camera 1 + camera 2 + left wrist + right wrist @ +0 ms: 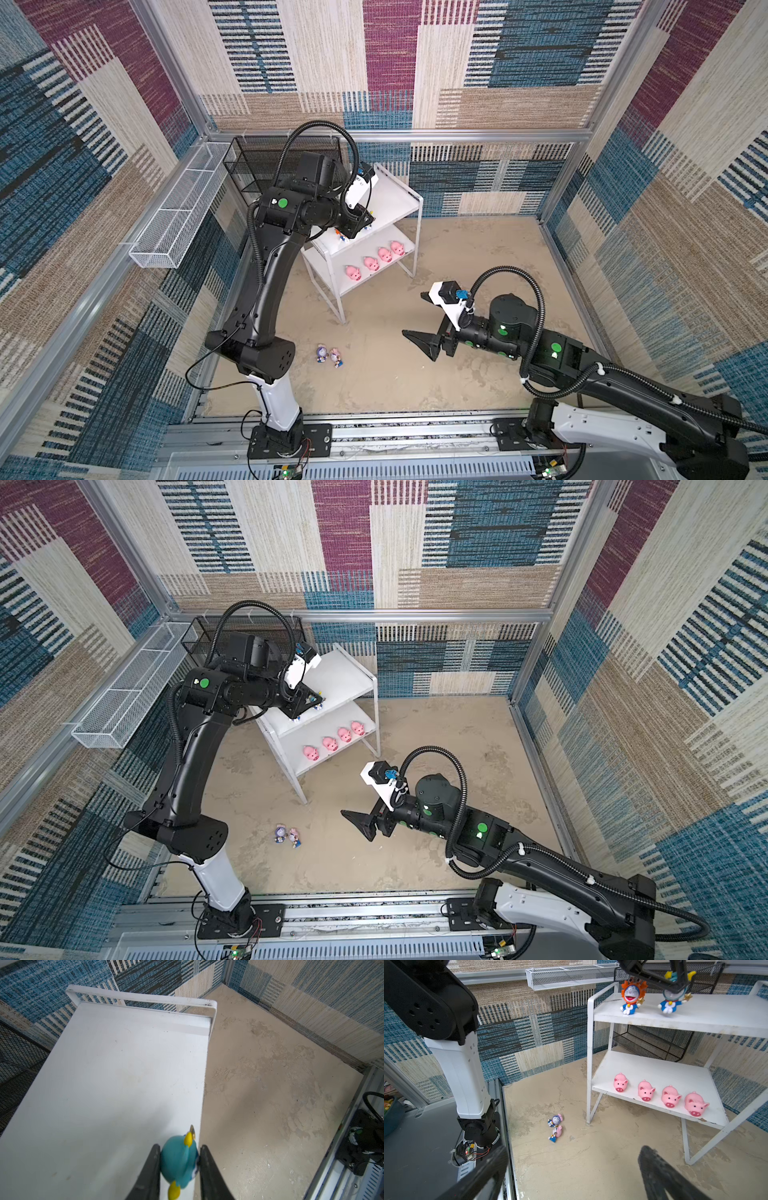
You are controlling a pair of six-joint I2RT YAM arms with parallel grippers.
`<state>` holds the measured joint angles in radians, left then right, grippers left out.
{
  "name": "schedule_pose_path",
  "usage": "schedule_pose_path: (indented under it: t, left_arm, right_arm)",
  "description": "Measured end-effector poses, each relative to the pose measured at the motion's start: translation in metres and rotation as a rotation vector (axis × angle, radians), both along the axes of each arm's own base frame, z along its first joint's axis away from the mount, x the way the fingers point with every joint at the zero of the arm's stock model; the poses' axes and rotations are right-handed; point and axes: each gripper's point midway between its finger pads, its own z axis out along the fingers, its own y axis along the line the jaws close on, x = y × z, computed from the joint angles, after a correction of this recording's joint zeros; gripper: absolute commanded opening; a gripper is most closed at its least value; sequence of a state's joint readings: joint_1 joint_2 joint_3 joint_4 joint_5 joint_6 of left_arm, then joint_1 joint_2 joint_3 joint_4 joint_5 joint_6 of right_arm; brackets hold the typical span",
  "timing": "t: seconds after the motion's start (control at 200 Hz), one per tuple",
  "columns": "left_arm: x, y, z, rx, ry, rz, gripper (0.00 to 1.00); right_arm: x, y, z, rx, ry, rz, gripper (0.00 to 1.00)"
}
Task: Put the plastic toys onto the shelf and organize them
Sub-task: 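Lower the teal figurine onto the top shelf beside the crab figurine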
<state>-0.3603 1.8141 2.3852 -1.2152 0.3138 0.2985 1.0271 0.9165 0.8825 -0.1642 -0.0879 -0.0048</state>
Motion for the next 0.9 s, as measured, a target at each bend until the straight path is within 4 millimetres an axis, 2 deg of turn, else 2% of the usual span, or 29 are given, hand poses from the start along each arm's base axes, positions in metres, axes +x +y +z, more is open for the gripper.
schedule_pose_path:
  t: [0.536, 0.761, 0.902]
  left_arm:
    - [0.002, 0.003, 0.000, 0.011, -0.006, 0.014, 0.13]
    - [0.000, 0.005, 0.008, 0.020, -0.028, 0.028, 0.13]
    - [-0.003, -0.001, 0.010, 0.014, -0.033, 0.018, 0.13]
  right_arm:
    - [-0.001, 0.001, -0.004, -0.003, 0.000, 0.011, 1.00]
    - [-0.003, 0.001, -0.005, -0.003, 0.001, 0.015, 1.00]
    - [-0.003, 0.001, -0.006, -0.004, 0.002, 0.018, 1.00]
